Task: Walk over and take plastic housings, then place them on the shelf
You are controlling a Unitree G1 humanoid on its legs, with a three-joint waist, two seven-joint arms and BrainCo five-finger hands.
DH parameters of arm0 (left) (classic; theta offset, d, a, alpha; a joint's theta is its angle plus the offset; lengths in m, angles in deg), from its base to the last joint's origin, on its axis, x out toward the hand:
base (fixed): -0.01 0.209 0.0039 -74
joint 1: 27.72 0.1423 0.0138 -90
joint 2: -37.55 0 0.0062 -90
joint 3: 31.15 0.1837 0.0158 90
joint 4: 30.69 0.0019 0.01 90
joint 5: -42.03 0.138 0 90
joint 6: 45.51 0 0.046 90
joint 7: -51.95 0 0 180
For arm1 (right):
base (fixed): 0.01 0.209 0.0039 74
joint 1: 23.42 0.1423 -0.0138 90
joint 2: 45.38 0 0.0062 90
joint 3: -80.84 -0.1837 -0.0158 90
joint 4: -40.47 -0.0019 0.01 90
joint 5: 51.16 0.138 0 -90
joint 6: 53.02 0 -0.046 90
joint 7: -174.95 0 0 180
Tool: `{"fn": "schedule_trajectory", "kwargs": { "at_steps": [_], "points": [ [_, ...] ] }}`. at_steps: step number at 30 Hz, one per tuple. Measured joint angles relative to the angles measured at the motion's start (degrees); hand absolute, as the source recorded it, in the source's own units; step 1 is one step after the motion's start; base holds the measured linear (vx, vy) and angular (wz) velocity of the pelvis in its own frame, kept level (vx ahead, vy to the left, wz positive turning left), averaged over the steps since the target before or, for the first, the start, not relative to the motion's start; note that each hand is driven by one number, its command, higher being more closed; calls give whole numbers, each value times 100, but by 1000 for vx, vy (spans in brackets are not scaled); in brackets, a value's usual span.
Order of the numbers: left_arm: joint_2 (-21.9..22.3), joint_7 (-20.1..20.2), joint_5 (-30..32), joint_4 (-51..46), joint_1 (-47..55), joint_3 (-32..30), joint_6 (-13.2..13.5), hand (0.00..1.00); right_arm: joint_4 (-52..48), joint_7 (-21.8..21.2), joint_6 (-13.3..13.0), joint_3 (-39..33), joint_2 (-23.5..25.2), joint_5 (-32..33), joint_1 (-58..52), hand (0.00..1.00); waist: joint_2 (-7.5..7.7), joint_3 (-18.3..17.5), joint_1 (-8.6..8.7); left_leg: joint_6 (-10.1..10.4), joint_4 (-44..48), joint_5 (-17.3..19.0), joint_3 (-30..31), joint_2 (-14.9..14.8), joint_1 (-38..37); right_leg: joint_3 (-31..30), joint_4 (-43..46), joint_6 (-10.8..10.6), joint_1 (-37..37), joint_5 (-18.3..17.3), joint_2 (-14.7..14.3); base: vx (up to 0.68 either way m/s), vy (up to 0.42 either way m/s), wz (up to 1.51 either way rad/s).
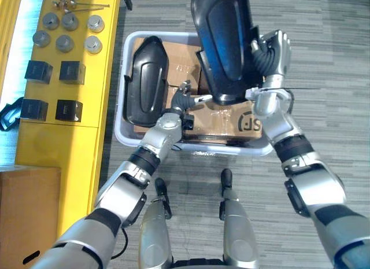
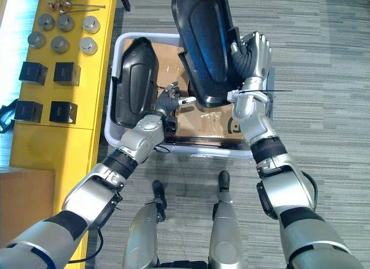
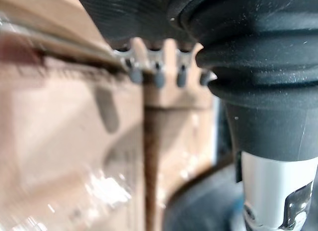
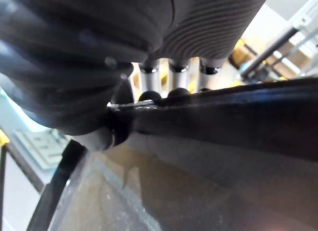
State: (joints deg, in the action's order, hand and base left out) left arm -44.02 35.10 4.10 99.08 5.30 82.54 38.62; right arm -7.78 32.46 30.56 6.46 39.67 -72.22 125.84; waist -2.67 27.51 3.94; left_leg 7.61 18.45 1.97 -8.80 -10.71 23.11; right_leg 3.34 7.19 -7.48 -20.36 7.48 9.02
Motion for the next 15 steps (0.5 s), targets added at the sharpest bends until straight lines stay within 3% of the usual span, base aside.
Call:
{"fn": "schedule_trajectory", "kwargs": {
  "at_steps": [3, 7, 15],
  "points": [
    [27, 217, -317, -115, -8, -3, 311, 0, -87, -1, -87, 144, 74, -2, -26, 100, 7, 4, 7, 0, 4, 0, -28, -1, -4, -33, 19, 0, -27, 0, 0, -7, 2, -4],
    [75, 172, -428, -264, -8, -92, 630, 0, -93, 7, -291, 242, 154, 0, -97, 100, 7, 4, 14, 0, -1, 0, -41, -2, -13, -43, 20, 0, -30, 1, 0, 0, 0, 0],
    [61, -442, 11, -423, -8, -236, 727, 0, -824, 40, -395, 277, 352, 6, -455, 100, 58, 32, 55, 0, -74, -2, -122, -2, -132, -116, 16, 1, -2, 2, -1, 12, 1, -5]
  ]
}}
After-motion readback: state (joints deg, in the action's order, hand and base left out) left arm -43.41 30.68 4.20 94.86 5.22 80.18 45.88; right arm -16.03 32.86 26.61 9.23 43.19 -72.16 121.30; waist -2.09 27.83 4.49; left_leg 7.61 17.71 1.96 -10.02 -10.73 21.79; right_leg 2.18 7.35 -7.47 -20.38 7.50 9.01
